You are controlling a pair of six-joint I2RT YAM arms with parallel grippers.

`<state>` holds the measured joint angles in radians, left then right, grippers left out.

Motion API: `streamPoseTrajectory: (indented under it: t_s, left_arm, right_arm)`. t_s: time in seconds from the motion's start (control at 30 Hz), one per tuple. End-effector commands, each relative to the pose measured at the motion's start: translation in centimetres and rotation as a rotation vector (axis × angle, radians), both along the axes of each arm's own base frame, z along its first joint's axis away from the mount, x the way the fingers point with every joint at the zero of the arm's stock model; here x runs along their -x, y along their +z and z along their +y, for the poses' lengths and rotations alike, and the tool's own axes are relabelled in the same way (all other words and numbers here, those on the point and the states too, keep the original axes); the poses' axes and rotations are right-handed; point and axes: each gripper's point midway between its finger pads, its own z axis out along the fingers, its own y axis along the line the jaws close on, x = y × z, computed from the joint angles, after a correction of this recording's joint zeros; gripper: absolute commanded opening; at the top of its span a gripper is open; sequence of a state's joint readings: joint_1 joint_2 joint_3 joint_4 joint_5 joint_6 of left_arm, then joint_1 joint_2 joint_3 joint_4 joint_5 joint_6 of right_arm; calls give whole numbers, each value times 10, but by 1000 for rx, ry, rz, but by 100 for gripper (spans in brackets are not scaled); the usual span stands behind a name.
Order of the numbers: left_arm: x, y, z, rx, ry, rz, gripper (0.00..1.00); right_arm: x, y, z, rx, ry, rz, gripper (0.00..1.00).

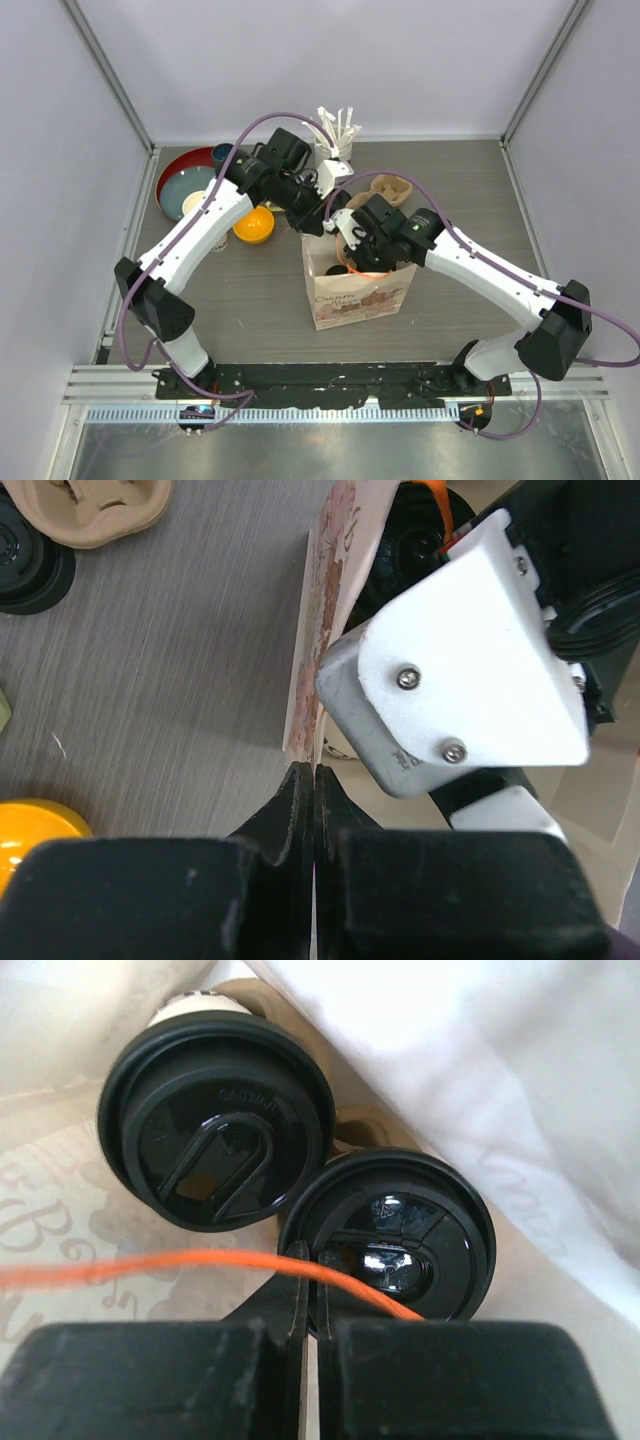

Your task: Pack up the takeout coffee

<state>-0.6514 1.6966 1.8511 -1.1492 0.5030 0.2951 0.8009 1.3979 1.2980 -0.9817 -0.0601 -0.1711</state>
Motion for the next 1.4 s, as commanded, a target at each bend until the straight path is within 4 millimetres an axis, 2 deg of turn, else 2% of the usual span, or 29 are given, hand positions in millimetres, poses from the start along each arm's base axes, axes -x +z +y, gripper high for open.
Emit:
streamPoseTrajectory:
  t_s: [0.0, 0.13, 0.3, 0.43, 0.5, 0.73, 0.93, 1.13, 1.27, 1.37]
  left_arm:
    - [3, 21, -10, 78, -36, -51, 0]
    - [3, 21, -10, 78, -36, -51, 0]
    - [2, 22, -10, 79, -38, -56, 0]
    - [2, 23, -10, 79, -39, -58, 0]
    - [2, 23, -10, 79, -38, -60, 0]
    - [2, 20, -8, 67, -37, -62, 0]
    - [-2, 19, -6, 54, -28, -74, 0]
    - [-2, 15, -6, 43, -25, -65, 0]
    - [-1, 16, -7, 50, -29, -64, 0]
    - [-2, 15, -7, 49, -31, -62, 0]
  right_arm:
    - [-3, -12, -2, -2, -12, 8, 1]
    - [-3, -23, -8, 12, -21, 28, 1]
    - [-3, -27, -13, 7, -37, 33, 3]
    - [-5, -28, -17, 14, -52, 25, 16]
    - [-6, -23, -16, 1, -60, 18, 25]
    - [-10, 19, -6, -96, -68, -43, 45]
    - [-11, 58, -5, -177, -75, -113, 68]
    - [-9, 94, 1, -280, -65, -179, 82]
    - [-8, 115, -1, -321, -69, -224, 85]
    - [-7, 138, -2, -374, -75, -270, 86]
